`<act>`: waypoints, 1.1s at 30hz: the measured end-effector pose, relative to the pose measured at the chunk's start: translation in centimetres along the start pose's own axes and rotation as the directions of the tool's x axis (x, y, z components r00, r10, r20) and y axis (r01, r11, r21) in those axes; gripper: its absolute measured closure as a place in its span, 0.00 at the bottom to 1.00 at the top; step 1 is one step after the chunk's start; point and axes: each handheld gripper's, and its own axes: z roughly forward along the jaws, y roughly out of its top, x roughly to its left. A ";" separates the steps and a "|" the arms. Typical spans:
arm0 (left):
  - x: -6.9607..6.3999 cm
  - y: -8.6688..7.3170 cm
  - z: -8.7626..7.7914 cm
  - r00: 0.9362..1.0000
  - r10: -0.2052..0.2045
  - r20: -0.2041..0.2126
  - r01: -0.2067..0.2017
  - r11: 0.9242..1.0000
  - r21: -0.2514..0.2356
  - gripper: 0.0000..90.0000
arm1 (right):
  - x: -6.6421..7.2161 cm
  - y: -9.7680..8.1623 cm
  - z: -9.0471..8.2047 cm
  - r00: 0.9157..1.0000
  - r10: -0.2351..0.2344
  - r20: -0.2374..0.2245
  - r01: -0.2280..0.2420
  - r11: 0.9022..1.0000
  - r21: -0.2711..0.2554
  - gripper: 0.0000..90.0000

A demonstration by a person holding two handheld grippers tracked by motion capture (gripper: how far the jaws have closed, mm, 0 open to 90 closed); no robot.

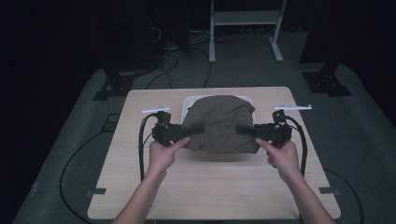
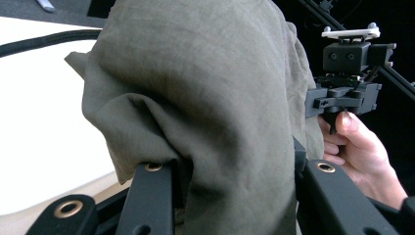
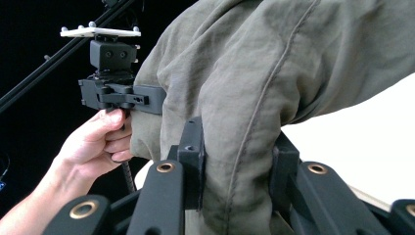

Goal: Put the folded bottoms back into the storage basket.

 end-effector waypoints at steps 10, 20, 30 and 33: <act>0.8 1.1 0.4 1.000 -0.016 -0.012 0.016 1.000 -0.012 0.68 | -0.4 1.6 0.5 1.000 -0.002 0.024 0.001 1.000 0.007 0.74; 1.7 1.8 0.9 0.999 -0.032 -0.013 0.032 0.999 -0.038 0.68 | -1.0 2.6 1.0 0.999 -0.004 0.043 0.004 1.000 0.000 0.74; 2.6 2.3 1.4 0.998 -0.057 -0.015 0.056 0.997 -0.052 0.68 | -1.7 3.3 1.4 0.999 0.007 0.054 -0.007 1.000 -0.008 0.74; 3.0 2.3 1.6 0.998 -0.065 -0.024 0.064 0.997 -0.053 0.68 | -1.9 3.4 1.7 0.998 0.003 0.067 -0.003 1.000 -0.003 0.74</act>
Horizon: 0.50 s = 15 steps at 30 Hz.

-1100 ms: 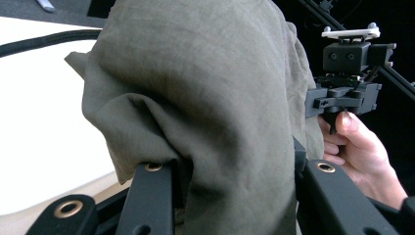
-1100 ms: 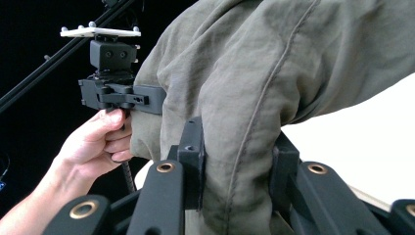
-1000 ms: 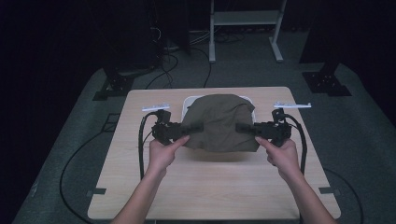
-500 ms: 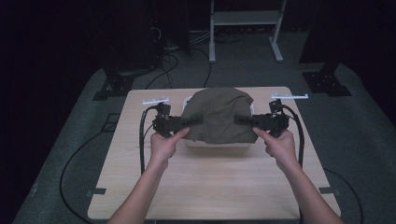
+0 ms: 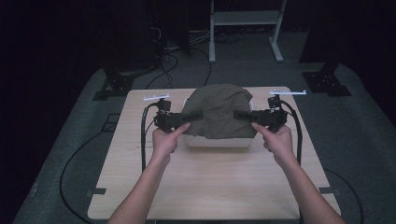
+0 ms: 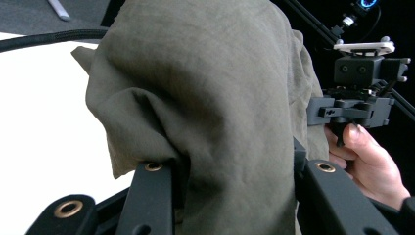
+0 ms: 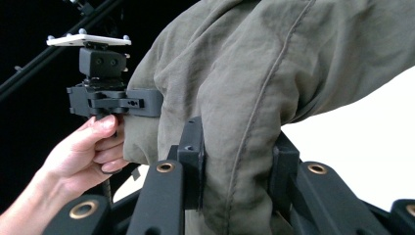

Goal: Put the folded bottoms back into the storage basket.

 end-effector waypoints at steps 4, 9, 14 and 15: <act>0.4 0.2 0.2 1.000 -0.004 -0.006 0.004 1.000 -0.002 0.68 | -0.3 0.2 0.3 1.000 0.005 0.007 -0.005 1.000 0.004 0.74; 0.7 0.5 0.4 1.000 -0.002 -0.023 0.002 1.000 0.002 0.68 | -0.7 0.4 0.7 1.000 0.008 0.012 -0.008 1.000 0.000 0.74; 1.1 0.7 0.7 0.999 -0.009 -0.037 0.009 1.000 0.004 0.68 | -1.2 0.6 1.1 1.000 0.015 0.025 -0.015 1.000 -0.001 0.74; 1.2 0.7 0.7 0.999 -0.009 -0.041 0.009 1.000 0.004 0.68 | -1.3 0.6 1.2 1.000 0.020 0.024 -0.020 1.000 0.000 0.74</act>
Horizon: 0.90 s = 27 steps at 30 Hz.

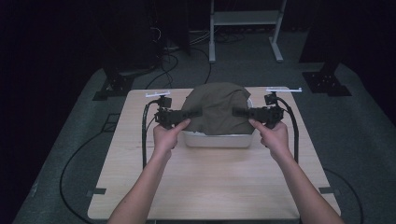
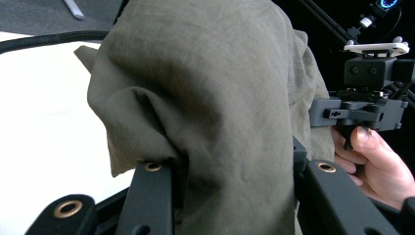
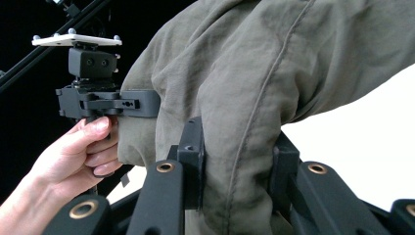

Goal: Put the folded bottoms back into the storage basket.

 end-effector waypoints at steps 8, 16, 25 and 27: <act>0.8 0.1 0.5 1.000 -0.025 -0.009 0.025 1.000 -0.005 0.67 | -0.9 0.2 0.8 1.000 0.021 0.011 -0.021 1.000 0.005 0.74; 1.3 0.2 1.1 0.999 -0.039 -0.023 0.039 0.999 -0.001 0.67 | -1.6 0.4 1.1 0.999 0.032 0.024 -0.032 0.999 0.007 0.74; 2.0 0.2 1.8 0.998 -0.044 -0.045 0.044 0.999 0.007 0.67 | -2.3 0.4 1.5 0.998 0.045 0.040 -0.046 0.999 0.013 0.74; 2.2 0.2 2.0 0.998 -0.047 -0.051 0.048 0.999 0.009 0.67 | -2.5 0.4 1.6 0.998 0.047 0.044 -0.048 0.999 0.019 0.74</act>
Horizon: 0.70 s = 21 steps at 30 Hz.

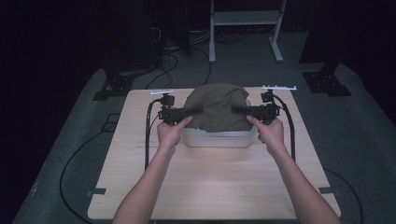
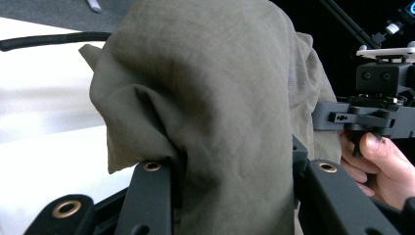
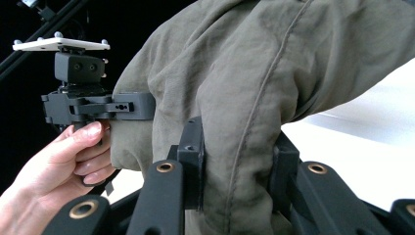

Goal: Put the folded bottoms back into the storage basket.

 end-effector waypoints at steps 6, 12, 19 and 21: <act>0.7 -0.1 0.5 1.000 -0.014 -0.016 0.014 1.000 0.010 0.67 | -0.6 0.0 0.5 1.000 0.015 0.013 -0.015 1.000 0.010 0.74; 1.0 -0.1 0.8 1.000 -0.014 -0.028 0.015 1.000 0.017 0.67 | -1.0 -0.1 0.9 1.000 0.020 0.023 -0.020 1.000 0.017 0.74; 1.4 -0.3 1.3 0.999 -0.020 -0.048 0.021 0.999 0.028 0.66 | -1.5 -0.2 1.3 0.999 0.025 0.034 -0.026 0.999 0.027 0.74; 1.5 -0.3 1.4 0.998 -0.017 -0.053 0.019 0.999 0.029 0.66 | -1.6 -0.2 1.4 0.999 0.033 0.036 -0.034 0.999 0.032 0.74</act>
